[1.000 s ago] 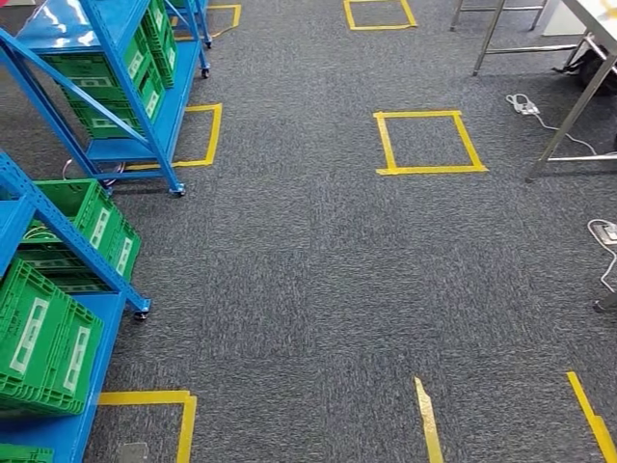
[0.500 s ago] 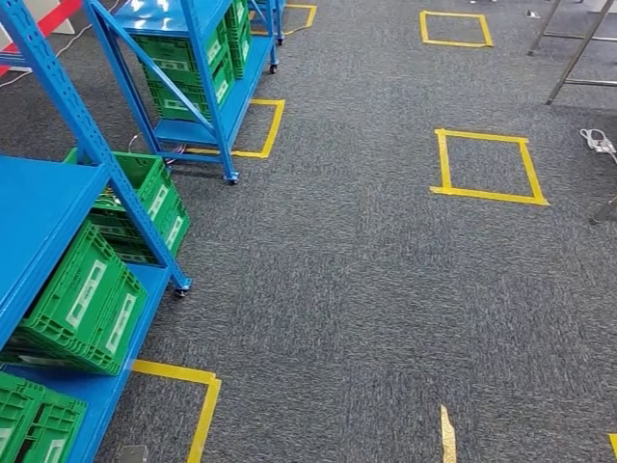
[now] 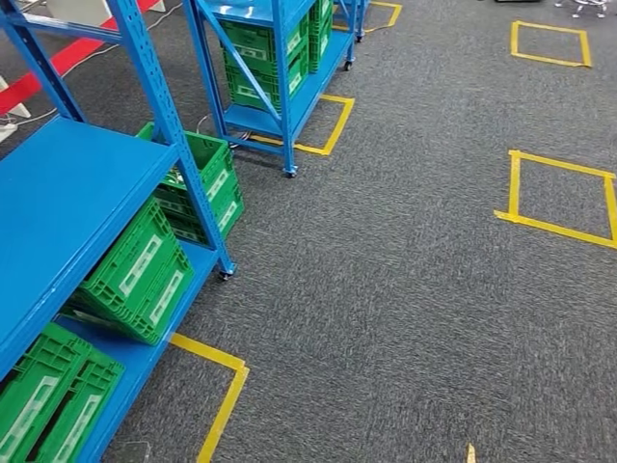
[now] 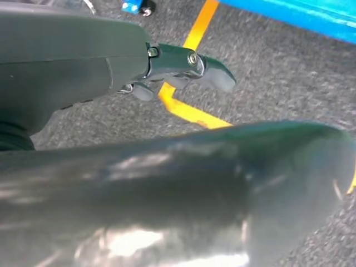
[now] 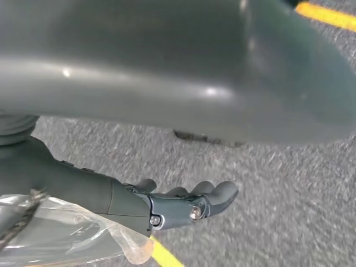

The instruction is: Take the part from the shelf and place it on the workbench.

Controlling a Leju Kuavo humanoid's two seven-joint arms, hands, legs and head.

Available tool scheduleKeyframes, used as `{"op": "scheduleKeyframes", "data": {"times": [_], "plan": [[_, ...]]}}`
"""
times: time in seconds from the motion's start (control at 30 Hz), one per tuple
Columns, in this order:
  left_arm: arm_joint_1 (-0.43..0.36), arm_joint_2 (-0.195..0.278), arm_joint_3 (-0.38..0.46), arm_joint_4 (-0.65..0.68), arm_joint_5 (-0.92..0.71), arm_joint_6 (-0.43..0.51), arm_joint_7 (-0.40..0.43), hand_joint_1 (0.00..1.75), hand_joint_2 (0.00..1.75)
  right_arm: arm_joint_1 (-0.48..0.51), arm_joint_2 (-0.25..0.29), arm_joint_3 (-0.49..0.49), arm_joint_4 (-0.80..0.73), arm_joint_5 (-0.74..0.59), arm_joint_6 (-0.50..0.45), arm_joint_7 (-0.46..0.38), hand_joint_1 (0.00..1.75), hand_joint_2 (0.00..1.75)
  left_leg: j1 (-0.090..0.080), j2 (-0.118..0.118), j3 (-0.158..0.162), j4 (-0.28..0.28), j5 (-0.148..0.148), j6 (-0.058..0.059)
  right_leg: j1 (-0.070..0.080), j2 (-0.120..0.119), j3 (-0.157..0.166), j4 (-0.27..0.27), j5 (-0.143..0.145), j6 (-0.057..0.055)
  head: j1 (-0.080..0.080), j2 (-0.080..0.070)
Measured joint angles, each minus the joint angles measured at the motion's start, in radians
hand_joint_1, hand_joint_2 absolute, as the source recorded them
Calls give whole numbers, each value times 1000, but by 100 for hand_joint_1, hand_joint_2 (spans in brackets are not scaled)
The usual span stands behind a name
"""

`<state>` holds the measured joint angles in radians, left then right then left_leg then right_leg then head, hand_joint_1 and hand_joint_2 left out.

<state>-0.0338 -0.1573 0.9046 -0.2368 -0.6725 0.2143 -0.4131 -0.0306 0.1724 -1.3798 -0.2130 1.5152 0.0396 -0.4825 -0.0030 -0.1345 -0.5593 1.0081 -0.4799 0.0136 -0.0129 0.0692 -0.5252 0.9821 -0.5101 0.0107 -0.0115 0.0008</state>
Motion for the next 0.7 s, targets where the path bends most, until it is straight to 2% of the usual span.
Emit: {"op": "scheduleKeyframes", "data": {"times": [0.03, 0.07, 0.13, 0.17, 0.2, 0.23, 0.27, 0.3, 0.33, 0.37, 0.4, 0.43, 0.5, 0.53, 0.57, 0.63, 0.67, 0.7], "plan": [[1, 1, 0, 0, 0, 1, 0, 0, 0, 0, 0, 0, 0, 0, 0, 0, 0, 0, -1, 16, -5, 13, -8, -6, -2, -13, 8, -6, 0, -3, -4, 0], [1, 2, 0, 0, 0, 1, 0, 0, 0, 0, 0, 0, 0, 0, 0, -1, 0, 0, -2, 42, -19, 45, -26, -13, -5, -29, 17, -12, -2, -7, -7, 0], [-3, 1, 0, 0, 0, 2, -1, 0, 0, 3, 0, 0, 0, -1, 0, -1, 0, 0, 1, 103, -81, 164, -79, -25, -6, -62, 33, -17, -12, -12, -15, 0], [-4, 1, 0, 1, 0, 2, -1, 0, 0, 5, 0, 0, 0, 0, 0, -1, 0, 0, 5, 116, -117, 228, -100, -30, -6, -80, 40, -17, -18, -12, -15, 0], [-3, 1, 0, 1, 0, 2, -1, 0, 0, 6, 0, 0, 0, 0, 0, -1, 0, 0, 8, 123, -143, 271, -106, -34, -5, -96, 47, -16, -25, -11, -15, 0], [-1, 1, 0, 1, 1, 2, -1, 0, 0, 6, 0, 0, 0, 1, 0, -1, 0, 0, 11, 128, -153, 279, -92, -36, -6, -110, 53, -16, -33, -9, -15, 0], [1, 1, 0, 1, 2, 2, -1, 0, 0, 6, 0, 0, 0, 1, 0, -1, 0, 0, 13, 133, -142, 248, -60, -37, -6, -124, 62, -16, -42, -6, -15, 0], [4, 2, 0, 1, 3, 2, -1, 0, 0, 5, 0, 0, 0, 2, 0, -1, 0, 0, 13, 147, -114, 187, -18, -35, -6, -136, 72, -16, -52, -2, -15, 0], [4, 3, 0, 1, 4, 2, -1, 0, 0, 4, 0, 0, 0, 2, 0, -1, 0, 0, 9, 171, -83, 123, 11, -33, -4, -149, 82, -16, -62, 3, -15, 0], [3, 3, 0, 1, 6, 2, -1, 0, 0, 3, 0, 0, 0, 3, 0, -1, 0, 0, 5, 191, -58, 71, 27, -26, -2, -161, 92, -16, -73, 8, -16, 0], [1, 3, 0, 1, 7, 2, -1, 0, 0, 1, 0, 0, 0, 3, 0, -2, 0, 0, 1, 205, -43, 40, 30, -19, 1, -173, 100, -17, -82, 14, -15, 0], [1, 2, 0, 1, 9, 2, -2, 0, 0, -1, 0, 0, 0, 3, 0, -2, 0, 0, -2, 207, -41, 32, 21, -11, 4, -183, 110, -18, -86, 19, -14, 0], [4, 2, 0, 1, 10, 2, -2, 0, 0, -5, 0, 0, 0, 4, 0, -2, 0, 0, 0, 182, -38, 26, 16, 4, 4, -192, 123, -16, -90, 29, -12, 0], [6, 2, 1, 1, 10, 2, -2, 0, 0, -7, 0, 0, 0, 4, 0, -2, 0, 0, 2, 171, -32, 23, 12, 11, 2, -174, 122, -1, -95, 33, -10, 0], [6, 2, 1, 1, 10, 2, -2, 0, 0, -7, 0, 0, 0, 4, 0, -3, 0, 0, 4, 159, -24, 20, 9, 17, 0, -149, 106, 31, -108, 35, -9, 0], [3, 3, 1, 1, 10, 2, -2, 0, 0, -5, 0, 0, 1, 5, 0, -3, 0, 0, 5, 136, -15, 17, 2, 28, -2, -91, 35, 151, -157, 37, -4, 0], [1, 2, 1, 1, 10, 2, -2, 0, 0, -4, 0, 0, 1, 5, 0, -3, 0, 0, 5, 121, -13, 17, -2, 30, -2, -78, -13, 217, -183, 37, -3, 0], [1, 1, 1, 1, 10, 2, -2, 0, 0, -2, 0, 0, 1, 5, 0, -2, 0, 0, 4, 106, -9, 17, -6, 31, -2, -73, -55, 266, -195, 38, -2, 0]]}}
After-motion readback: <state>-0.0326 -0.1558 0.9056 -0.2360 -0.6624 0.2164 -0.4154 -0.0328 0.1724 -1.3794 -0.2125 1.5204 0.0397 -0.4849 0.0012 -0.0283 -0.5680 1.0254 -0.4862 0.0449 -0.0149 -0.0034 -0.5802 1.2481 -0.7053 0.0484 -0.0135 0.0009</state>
